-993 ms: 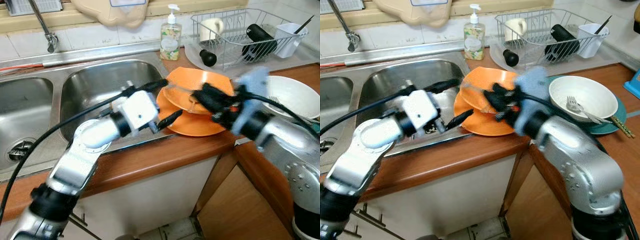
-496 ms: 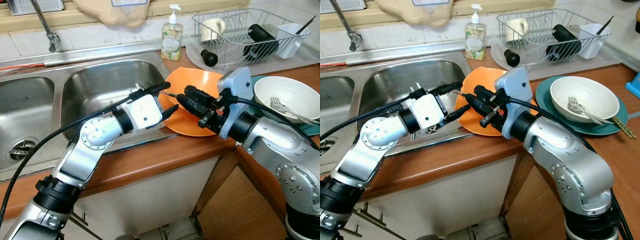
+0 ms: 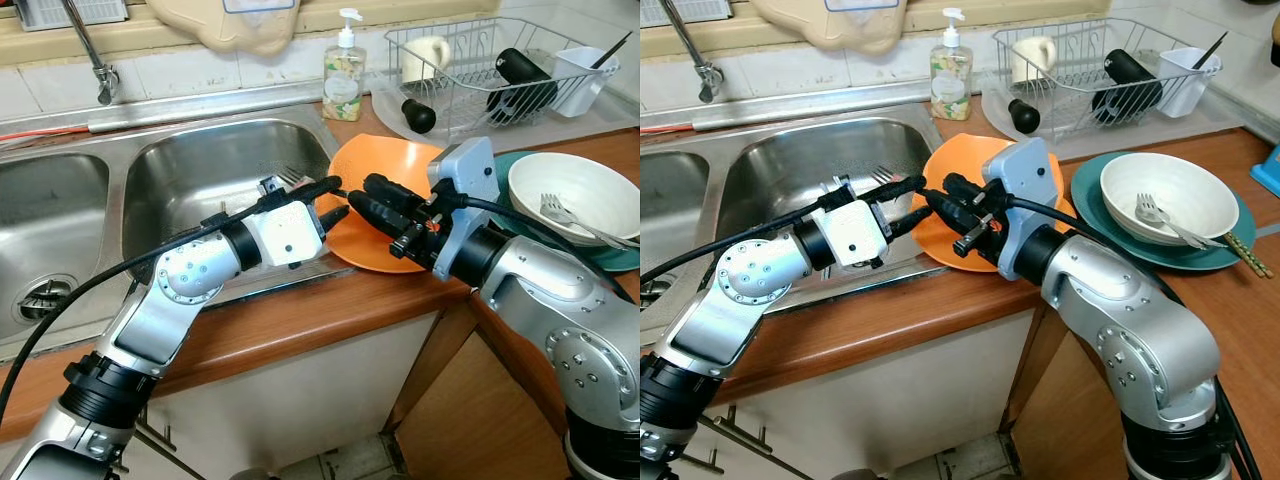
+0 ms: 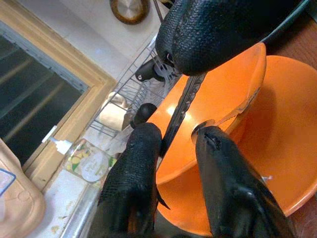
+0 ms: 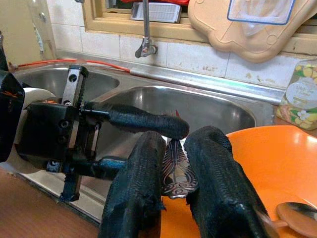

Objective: Kitchen organization

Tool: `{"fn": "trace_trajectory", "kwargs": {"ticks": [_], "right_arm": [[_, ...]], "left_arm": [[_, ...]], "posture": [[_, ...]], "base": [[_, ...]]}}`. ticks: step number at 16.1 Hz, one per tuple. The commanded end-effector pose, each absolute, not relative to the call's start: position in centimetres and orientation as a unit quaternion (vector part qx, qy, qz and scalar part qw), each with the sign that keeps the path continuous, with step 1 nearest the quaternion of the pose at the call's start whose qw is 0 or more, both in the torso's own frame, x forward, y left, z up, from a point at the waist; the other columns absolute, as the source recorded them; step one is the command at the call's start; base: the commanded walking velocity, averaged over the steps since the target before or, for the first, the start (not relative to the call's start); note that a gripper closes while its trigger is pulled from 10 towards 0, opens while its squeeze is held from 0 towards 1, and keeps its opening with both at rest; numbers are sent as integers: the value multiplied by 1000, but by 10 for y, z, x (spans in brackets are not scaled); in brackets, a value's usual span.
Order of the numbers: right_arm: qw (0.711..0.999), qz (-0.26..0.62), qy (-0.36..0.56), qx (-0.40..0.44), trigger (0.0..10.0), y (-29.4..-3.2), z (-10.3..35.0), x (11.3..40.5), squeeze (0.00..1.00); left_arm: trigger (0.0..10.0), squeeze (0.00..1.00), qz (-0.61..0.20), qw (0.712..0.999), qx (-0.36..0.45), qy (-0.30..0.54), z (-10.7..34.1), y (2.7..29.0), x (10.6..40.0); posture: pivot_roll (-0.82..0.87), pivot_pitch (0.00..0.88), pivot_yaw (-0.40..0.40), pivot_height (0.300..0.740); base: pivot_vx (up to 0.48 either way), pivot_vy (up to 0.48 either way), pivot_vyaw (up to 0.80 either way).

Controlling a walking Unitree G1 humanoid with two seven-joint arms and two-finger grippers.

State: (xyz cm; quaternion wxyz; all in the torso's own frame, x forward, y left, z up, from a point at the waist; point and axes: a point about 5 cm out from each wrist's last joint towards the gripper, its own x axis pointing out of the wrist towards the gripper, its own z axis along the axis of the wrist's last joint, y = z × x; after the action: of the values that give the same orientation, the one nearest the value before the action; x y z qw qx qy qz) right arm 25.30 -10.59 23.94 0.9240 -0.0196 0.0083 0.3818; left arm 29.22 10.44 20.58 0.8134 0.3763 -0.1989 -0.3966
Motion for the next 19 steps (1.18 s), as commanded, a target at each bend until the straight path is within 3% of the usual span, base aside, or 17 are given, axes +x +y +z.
{"fn": "trace_trajectory", "kwargs": {"ticks": [1,10,11,12,14,15,17,18,19], "right_arm": [[920,391,9,-26,0,-101,242,252,0],[910,414,16,-30,0,-92,241,256,0],[912,409,16,-32,9255,-92,241,258,0],[915,401,14,-34,10000,-92,241,259,0],[914,405,7,-27,10000,-91,242,260,0],[913,406,5,-24,10000,-91,243,260,1000],[915,403,-8,-31,10000,-91,246,260,1000],[916,398,-14,-37,10000,-93,247,259,0],[916,398,-12,-42,10000,-94,245,257,0]], "left_arm": [[0,0,-384,814,392,-190,203,113,294],[0,0,-361,812,418,-188,200,123,290],[0,0,-360,811,421,-188,201,123,290],[0,0,-359,810,424,-189,201,125,291],[0,0,-353,808,431,-191,204,128,292],[0,0,-352,808,433,-191,205,129,293],[0,0,-339,812,439,-180,205,137,298],[0,0,-322,820,442,-168,206,144,303],[0,0,-310,824,447,-156,205,150,307]], "posture": [[-36,0,35,740],[-6,0,-11,740],[-4,0,-11,740],[-2,0,-9,740],[-2,0,-6,740],[-2,0,-6,740],[-9,0,3,740],[-9,0,3,740],[-23,0,14,740]], "base": [[0,0,0],[0,0,0],[0,0,0],[0,0,0],[0,0,0],[0,0,0],[0,0,0],[0,0,0],[0,0,0]]}}
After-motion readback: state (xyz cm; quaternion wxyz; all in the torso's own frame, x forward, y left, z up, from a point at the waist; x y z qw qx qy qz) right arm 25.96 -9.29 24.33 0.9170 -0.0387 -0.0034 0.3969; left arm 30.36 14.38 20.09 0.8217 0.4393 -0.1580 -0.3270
